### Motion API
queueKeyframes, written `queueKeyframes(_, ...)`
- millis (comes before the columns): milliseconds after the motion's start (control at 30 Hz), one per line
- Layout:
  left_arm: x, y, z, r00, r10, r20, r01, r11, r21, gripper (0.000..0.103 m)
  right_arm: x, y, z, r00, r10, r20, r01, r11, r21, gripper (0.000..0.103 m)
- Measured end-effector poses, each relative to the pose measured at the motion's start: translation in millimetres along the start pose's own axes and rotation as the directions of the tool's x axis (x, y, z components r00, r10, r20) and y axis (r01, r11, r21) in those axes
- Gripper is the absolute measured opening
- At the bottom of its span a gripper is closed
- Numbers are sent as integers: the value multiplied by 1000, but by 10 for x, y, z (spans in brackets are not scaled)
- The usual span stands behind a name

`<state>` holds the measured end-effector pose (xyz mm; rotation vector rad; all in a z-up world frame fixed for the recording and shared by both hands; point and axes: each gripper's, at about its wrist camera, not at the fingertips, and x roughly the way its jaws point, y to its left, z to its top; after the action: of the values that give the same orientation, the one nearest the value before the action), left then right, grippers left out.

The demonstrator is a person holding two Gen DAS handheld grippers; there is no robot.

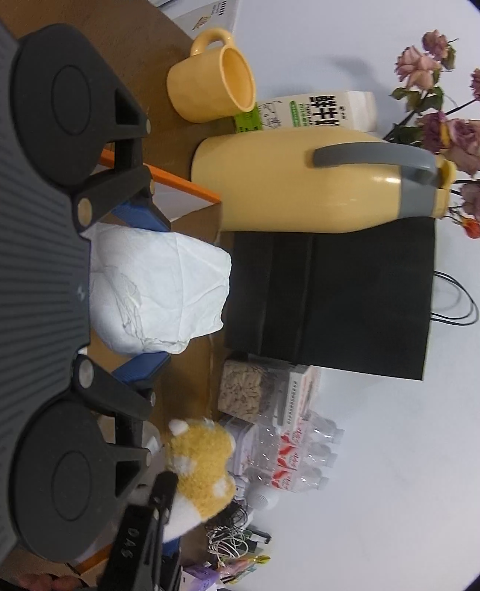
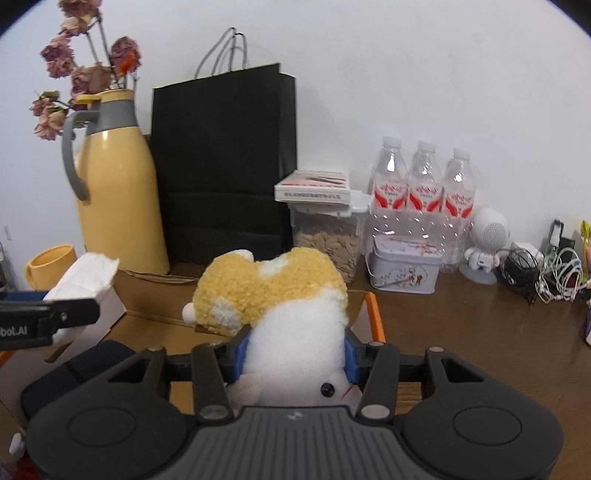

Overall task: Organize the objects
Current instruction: 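Carry the tissue and plush toy with both grippers over the box, then open both grippers to drop the tissue and plush toy into the box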

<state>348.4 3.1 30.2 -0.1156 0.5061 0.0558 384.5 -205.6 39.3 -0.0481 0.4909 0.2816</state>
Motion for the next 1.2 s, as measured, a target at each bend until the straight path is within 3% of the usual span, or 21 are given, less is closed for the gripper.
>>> queueKeyframes(233,43,1,-22,1000,1,-23,0,1000,5,71,17,-44,-26,997,76,-12,-75,996,45,47)
queueKeyframes(633,-16,-3,12,1000,-10,-10,10,1000,0,72,68,-236,25,1000,-20,-14,21,997,71,47)
queueKeyframes(900,-3,-9,-4,1000,-15,-17,15,1000,4,72,229,-208,-53,993,69,-95,-62,995,79,47)
queueKeyframes(1200,23,-7,-21,1000,-9,-27,9,1000,8,77,212,-132,-68,994,62,-94,-56,996,64,51)
